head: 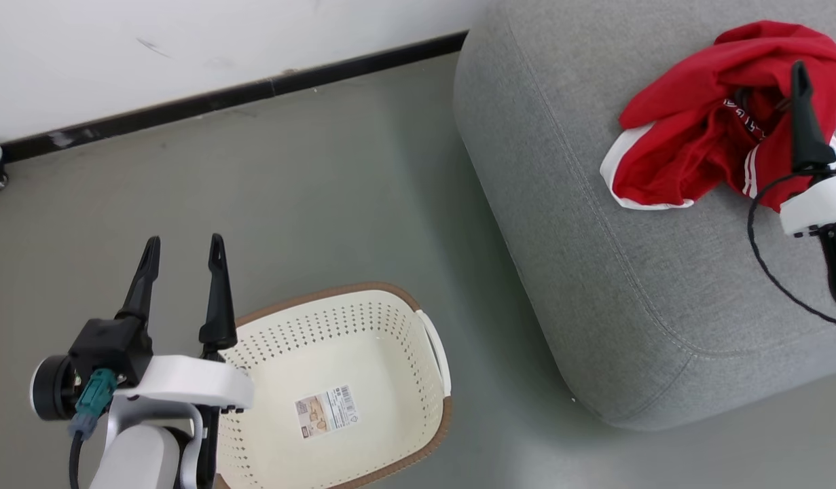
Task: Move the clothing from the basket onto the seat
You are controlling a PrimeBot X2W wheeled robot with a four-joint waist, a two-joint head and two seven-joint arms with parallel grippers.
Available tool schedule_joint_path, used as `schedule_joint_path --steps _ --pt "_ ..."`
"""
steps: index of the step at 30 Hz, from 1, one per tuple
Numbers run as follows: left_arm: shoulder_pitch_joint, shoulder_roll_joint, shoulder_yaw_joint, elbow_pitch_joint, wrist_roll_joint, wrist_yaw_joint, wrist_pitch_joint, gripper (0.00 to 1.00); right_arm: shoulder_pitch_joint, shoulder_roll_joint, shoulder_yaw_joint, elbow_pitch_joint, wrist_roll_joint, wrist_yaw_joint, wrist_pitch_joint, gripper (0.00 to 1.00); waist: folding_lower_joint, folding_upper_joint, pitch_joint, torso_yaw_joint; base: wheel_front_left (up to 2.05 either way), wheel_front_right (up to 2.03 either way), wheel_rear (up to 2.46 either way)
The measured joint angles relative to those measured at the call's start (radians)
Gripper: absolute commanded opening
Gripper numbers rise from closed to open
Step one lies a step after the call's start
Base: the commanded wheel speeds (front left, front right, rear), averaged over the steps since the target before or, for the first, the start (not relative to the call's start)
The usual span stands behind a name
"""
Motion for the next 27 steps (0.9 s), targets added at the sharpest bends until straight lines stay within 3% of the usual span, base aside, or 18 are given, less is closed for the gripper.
schedule_joint_path --steps 15,27 --pt "0.126 -0.032 0.023 0.004 -0.014 0.019 -0.008 1.0 0.174 0.096 0.019 -0.222 0.005 0.0 -0.002 1.0 0.0 0.0 -0.116 0.083 0.0 0.0 0.0" --pt "0.177 -0.061 0.009 0.005 -0.014 0.009 -0.008 1.0 0.38 0.205 0.053 -0.289 -0.019 0.0 -0.002 1.0 0.0 0.0 -0.205 0.151 0.0 0.0 0.0"
